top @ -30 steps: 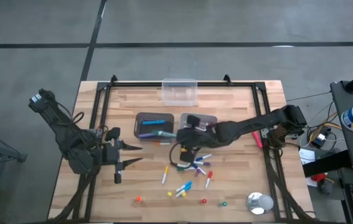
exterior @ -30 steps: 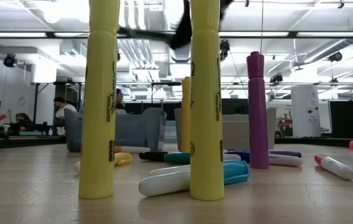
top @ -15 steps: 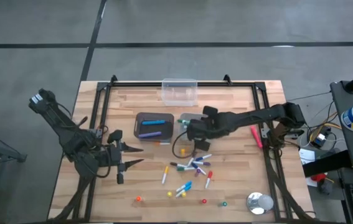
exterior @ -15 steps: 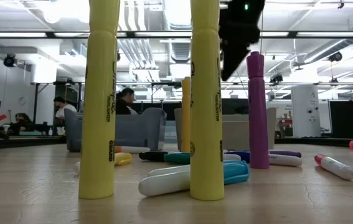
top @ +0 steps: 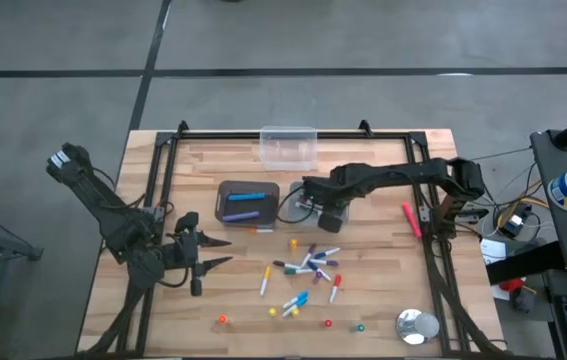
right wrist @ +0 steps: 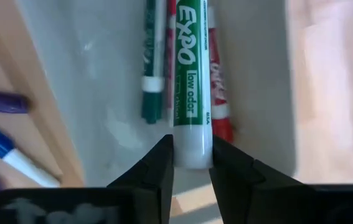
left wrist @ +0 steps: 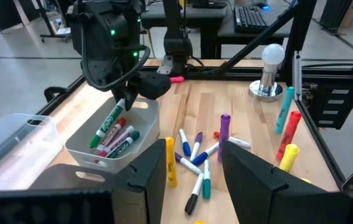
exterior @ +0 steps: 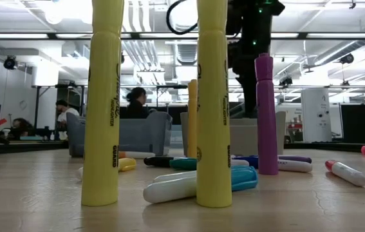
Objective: Pick & Place Markers
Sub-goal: Put the large green marker pen into the white bin, then put the large orange marker pen into the white bin
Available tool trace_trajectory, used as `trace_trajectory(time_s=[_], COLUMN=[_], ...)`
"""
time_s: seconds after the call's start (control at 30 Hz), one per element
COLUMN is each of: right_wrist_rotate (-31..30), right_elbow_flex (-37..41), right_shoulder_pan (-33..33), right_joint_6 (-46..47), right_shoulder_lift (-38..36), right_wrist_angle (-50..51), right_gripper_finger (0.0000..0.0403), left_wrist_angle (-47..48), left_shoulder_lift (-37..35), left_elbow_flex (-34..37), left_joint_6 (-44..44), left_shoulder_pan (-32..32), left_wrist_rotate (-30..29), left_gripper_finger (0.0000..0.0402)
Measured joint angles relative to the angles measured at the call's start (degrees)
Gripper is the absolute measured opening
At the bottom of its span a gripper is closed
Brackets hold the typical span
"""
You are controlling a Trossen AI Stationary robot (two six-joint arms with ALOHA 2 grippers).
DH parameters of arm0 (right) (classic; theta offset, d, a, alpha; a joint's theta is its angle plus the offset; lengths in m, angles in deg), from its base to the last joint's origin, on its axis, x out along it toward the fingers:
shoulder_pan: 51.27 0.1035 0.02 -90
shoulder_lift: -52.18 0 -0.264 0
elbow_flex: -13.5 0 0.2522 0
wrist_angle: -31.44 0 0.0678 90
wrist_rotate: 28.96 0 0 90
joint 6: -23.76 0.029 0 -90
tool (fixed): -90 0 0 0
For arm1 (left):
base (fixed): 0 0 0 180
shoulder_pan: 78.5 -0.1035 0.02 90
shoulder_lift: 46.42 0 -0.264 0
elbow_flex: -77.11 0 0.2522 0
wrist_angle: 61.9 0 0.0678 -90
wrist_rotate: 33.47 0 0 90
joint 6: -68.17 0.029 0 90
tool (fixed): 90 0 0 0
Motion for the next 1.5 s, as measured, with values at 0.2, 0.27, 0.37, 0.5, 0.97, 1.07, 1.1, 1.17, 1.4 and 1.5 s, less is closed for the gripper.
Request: trace_trajectory(time_s=[0.2,0.27,0.37,0.5,0.97,1.07,1.1,1.17,1.4,1.5], right_wrist_rotate=[0.22,-1.41,-3.56,-3.78,-5.14,-5.14,-5.32,-7.14,-10.89,-10.99], right_elbow_flex=[1.01,0.92,0.08,-1.54,-4.25,-4.3,-4.3,-4.3,-3.98,-2.9], right_shoulder_pan=[0.05,0.12,0.28,0.6,10.85,14.09,15.12,17.37,24.58,27.22], right_joint_6=[-0.59,-0.37,0.19,2.32,3.95,4.31,4.31,4.49,1.46,0.41], right_shoulder_lift=[0.0,0.0,-0.09,-0.88,-3.62,-3.76,-3.79,-3.88,-3.89,-3.89], right_wrist_angle=[-2.99,-2.94,-2.93,-3.05,-11.31,-14.97,-16.24,-19.14,-30.1,-35.01], right_gripper_finger=[0.0116,0.013,0.0151,0.0166,0.0167,0.0165,0.0164,0.0161,0.0152,0.015], left_wrist_angle=[0.0,0.09,0.44,0.49,0.97,1.14,1.32,2.72,3.94,3.85], left_shoulder_lift=[0.0,0.0,0.0,0.02,4.93,6.75,7.23,8.16,10.31,10.78], left_elbow_flex=[0.0,0.0,0.0,0.03,0.09,0.15,0.15,0.15,0.19,0.19], left_joint_6=[-0.56,-1.35,-1.78,-4.23,-7.51,-8.01,-8.14,-8.22,-10.24,-12.09], left_shoulder_pan=[0.0,0.0,0.0,0.04,0.67,1.12,1.25,1.8,3.04,3.32], left_wrist_rotate=[0.76,0.78,2.23,5.42,20.44,23.82,24.6,25.61,26.28,26.27], left_gripper_finger=[0.0149,0.0149,0.0149,0.0149,0.0149,0.0149,0.0149,0.0149,0.0149,0.0149])
